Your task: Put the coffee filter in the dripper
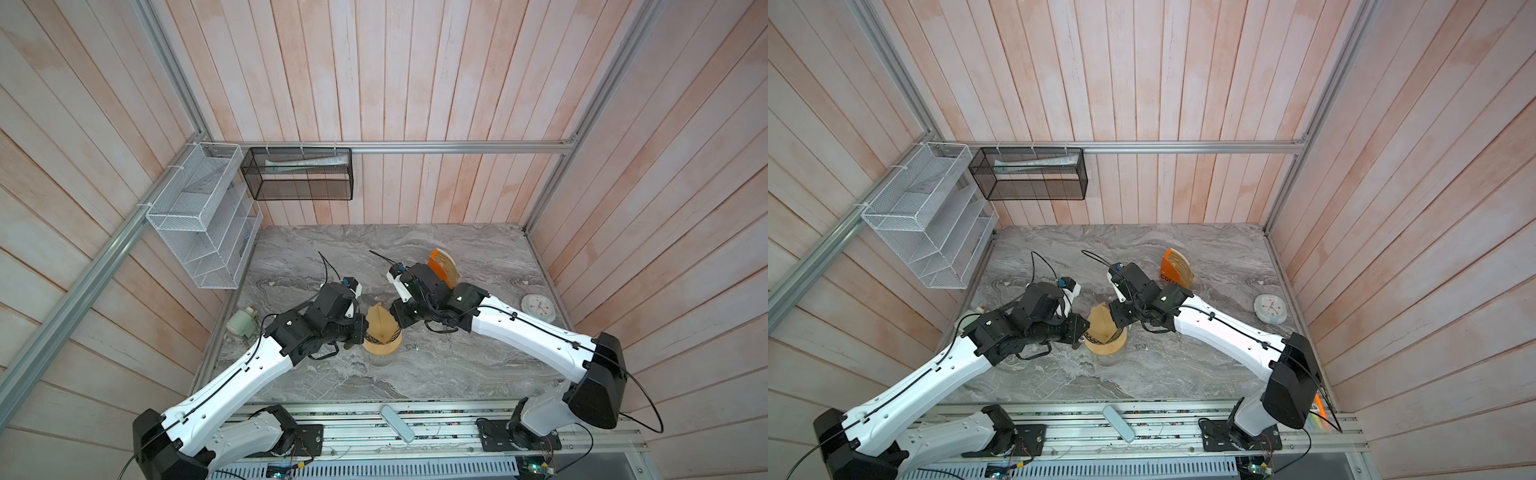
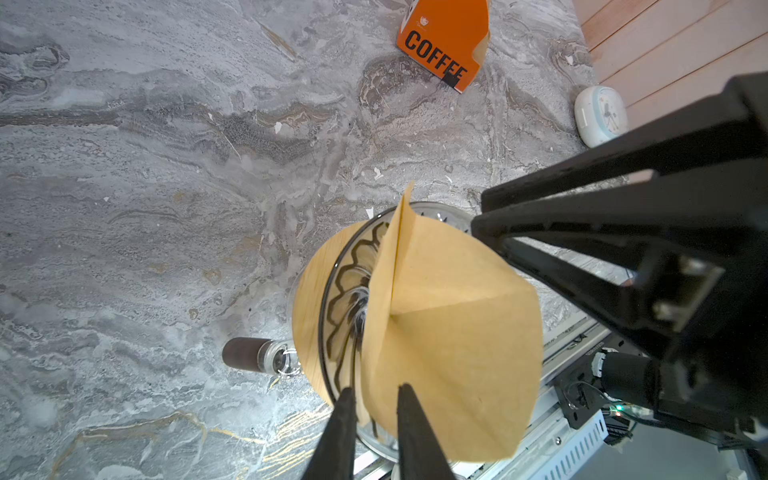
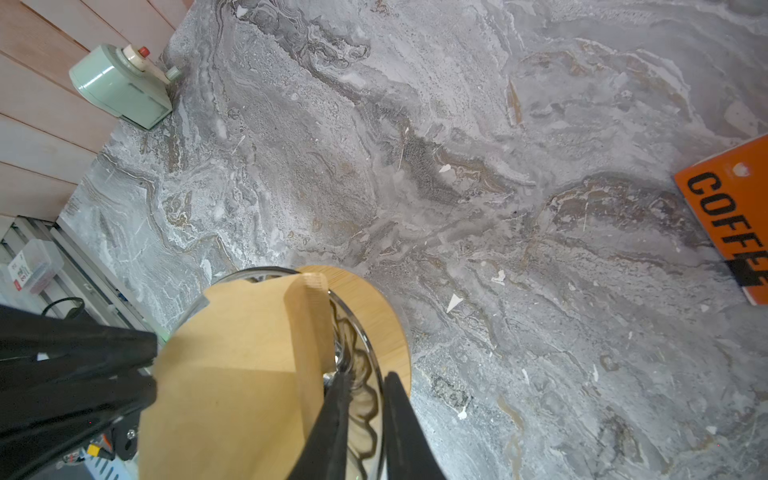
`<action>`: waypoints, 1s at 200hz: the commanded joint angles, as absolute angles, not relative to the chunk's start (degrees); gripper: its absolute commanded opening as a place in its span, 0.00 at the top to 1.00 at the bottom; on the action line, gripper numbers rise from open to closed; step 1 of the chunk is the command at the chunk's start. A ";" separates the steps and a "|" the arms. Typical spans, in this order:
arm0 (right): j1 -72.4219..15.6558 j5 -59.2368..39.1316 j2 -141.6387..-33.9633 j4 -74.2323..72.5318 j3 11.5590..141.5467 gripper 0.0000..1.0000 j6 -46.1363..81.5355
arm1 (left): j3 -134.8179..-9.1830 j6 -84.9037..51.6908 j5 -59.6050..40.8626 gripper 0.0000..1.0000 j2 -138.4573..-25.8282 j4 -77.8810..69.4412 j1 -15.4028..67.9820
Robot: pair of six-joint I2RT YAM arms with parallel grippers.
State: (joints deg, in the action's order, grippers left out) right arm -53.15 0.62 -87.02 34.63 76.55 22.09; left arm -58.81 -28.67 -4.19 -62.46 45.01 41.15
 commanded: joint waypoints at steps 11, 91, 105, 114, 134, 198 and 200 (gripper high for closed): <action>-52.29 0.56 -83.94 36.47 78.37 0.77 21.88 | -61.14 -27.69 -3.47 0.79 -62.57 44.65 40.87; -53.08 -3.96 -81.90 35.57 77.49 0.81 22.65 | -62.58 -26.74 -5.23 0.79 -64.89 43.55 40.89; -53.34 -4.59 -82.34 34.93 77.12 0.83 22.59 | -62.08 -26.66 -5.61 0.79 -65.42 43.09 40.88; -53.44 -5.13 -82.59 34.35 76.44 0.83 22.60 | -61.48 -26.64 -5.71 0.79 -65.52 42.75 40.95; -53.44 -5.69 -83.21 33.39 75.25 0.85 22.69 | -60.45 -26.74 -5.89 0.79 -65.90 42.40 40.87; -53.44 -6.24 -85.13 32.16 73.21 0.87 22.50 | -58.24 -27.32 -5.26 0.79 -64.61 42.58 40.83; -53.44 -6.26 -85.16 32.12 73.17 0.87 22.57 | -58.15 -27.40 -5.23 0.79 -64.60 42.55 40.88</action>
State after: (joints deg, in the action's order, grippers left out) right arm -53.12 -5.48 -84.14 32.97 74.13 22.48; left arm -59.53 -27.64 -5.34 -65.56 43.48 41.15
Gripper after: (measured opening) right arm 0.134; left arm 0.210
